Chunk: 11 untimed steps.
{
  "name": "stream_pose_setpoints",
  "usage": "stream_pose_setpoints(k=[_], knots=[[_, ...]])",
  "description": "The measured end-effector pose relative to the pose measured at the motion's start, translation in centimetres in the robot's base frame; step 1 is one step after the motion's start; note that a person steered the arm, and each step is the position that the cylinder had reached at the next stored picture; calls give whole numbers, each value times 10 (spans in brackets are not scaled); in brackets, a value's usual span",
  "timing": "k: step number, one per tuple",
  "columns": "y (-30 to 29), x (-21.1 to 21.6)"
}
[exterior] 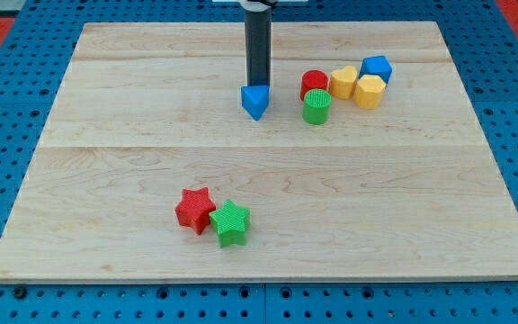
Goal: Put the blue triangle right to the green star
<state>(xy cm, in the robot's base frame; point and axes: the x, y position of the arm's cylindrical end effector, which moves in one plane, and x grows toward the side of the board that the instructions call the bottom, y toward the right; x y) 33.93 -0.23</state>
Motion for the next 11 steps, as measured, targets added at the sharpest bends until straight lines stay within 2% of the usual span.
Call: stream_pose_setpoints(k=[1, 3, 4, 6, 7, 8, 9, 11], knots=[[-2, 13], [7, -19], [5, -10], [0, 73], [-3, 75], [-20, 52], [-61, 67], [-39, 65]])
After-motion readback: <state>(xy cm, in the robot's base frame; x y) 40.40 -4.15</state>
